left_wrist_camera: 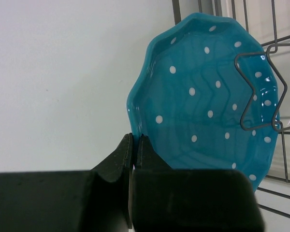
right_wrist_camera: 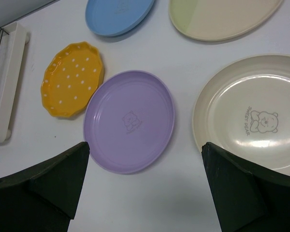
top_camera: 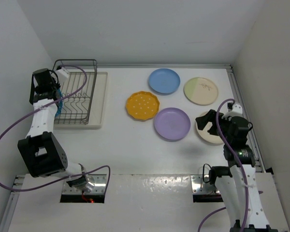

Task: Load the plates into the dish rack

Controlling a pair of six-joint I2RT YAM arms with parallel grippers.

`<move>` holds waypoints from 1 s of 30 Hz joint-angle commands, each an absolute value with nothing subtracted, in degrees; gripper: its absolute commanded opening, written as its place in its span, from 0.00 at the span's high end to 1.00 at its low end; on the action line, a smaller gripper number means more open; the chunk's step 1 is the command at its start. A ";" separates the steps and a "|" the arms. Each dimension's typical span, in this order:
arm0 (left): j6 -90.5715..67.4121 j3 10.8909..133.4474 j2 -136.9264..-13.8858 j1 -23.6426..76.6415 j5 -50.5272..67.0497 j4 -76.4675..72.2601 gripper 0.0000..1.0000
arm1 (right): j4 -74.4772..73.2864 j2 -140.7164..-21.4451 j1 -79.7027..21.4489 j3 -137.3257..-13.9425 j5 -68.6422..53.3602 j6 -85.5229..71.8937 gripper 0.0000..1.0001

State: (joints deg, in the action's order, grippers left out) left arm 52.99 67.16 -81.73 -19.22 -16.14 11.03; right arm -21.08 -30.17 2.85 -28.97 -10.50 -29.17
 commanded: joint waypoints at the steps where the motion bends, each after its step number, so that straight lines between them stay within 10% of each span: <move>1: 53.00 67.42 -77.52 -18.46 -17.40 5.63 1.00 | -18.37 -30.85 2.72 -30.06 -10.19 -29.62 0.01; 7: 50.37 64.60 -76.99 -17.93 -19.69 5.63 0.89 | -17.58 -30.85 2.55 -29.53 -10.20 -29.00 0.01; 11: 49.83 65.21 -76.46 -16.53 -22.40 6.77 0.50 | -16.27 -31.73 2.55 -29.01 -10.46 -28.74 0.01; 14: 49.31 69.51 -77.69 -16.52 -25.13 7.64 0.39 | -15.65 -32.96 2.64 -29.09 -11.68 -28.83 0.01; 30: 27.33 102.30 -90.59 11.75 -5.55 43.31 0.32 | -16.08 -51.41 2.64 -37.34 -14.15 -29.97 0.01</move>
